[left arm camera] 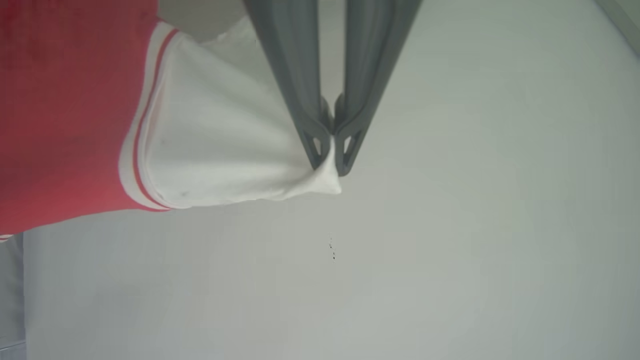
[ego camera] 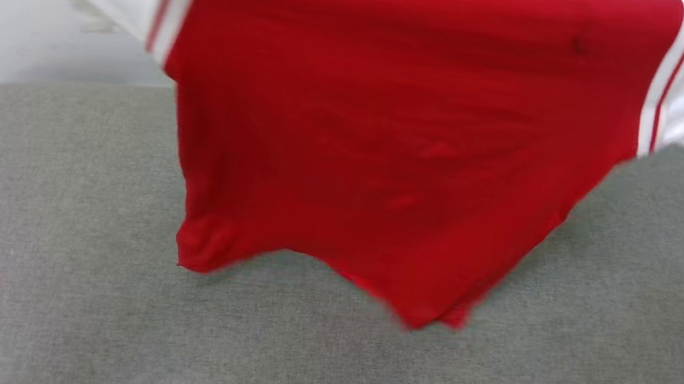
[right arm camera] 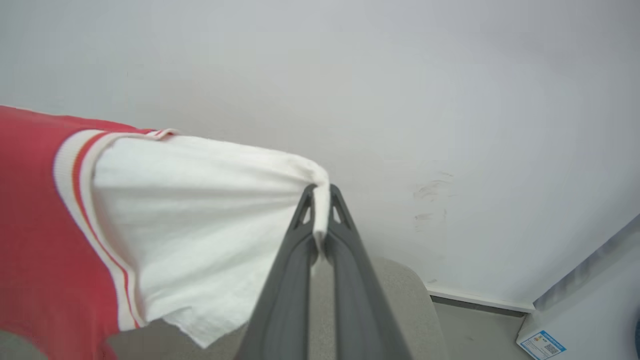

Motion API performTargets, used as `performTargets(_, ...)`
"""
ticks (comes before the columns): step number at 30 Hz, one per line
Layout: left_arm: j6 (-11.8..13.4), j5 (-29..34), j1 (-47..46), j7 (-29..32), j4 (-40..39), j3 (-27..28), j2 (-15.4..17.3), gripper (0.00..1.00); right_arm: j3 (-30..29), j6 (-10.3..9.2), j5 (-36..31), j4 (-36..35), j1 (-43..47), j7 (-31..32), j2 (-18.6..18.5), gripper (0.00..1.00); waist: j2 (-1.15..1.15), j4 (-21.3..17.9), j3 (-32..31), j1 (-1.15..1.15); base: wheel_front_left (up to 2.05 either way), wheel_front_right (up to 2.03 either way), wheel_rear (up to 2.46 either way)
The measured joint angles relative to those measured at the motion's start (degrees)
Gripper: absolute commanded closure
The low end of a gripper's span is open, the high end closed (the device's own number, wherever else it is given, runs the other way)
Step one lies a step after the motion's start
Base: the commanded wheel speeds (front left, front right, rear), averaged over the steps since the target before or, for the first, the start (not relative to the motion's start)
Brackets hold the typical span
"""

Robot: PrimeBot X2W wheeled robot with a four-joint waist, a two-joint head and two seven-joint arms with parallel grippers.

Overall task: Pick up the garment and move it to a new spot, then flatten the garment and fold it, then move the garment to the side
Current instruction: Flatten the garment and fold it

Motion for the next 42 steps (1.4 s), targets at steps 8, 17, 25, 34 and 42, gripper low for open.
performTargets(8,2.59,-0.75,0.09,-3.58,-0.8,6.11,1.63,1.0,0.69,0.0,0.16,-6.09,-3.14,-1.38,1.26,1.0,0.0,-1.15,1.05,0.0,0.0,0.0,0.0)
performTargets(17,0.37,-0.89,-10.49,-3.93,5.42,5.71,0.56,1.0,2.88,0.01,-3.85,-2.82,-12.26,-4.36,1.19,1.0,0.0,-1.5,7.46,0.0,0.0,0.0,0.0)
performTargets(25,-3.53,2.92,-32.14,-3.58,17.83,1.36,-4.24,1.0,4.25,0.02,-8.43,6.53,-28.52,-9.55,1.26,1.0,0.0,-1.37,17.14,0.0,0.0,0.0,0.0)
performTargets(34,-6.31,6.31,-54.51,-9.34,34.31,-1.41,-13.13,1.0,3.2,0.03,-17.27,19.02,-45.56,-18.35,4.05,1.0,0.0,-0.43,29.14,0.01,0.0,0.0,0.0)
performTargets(42,-8.88,8.43,-63.22,-16.84,46.23,-4.04,-19.03,1.0,0.75,0.03,-24.03,27.92,-53.75,-25.5,6.68,1.0,0.0,1.87,36.4,0.01,0.0,0.0,0.0)
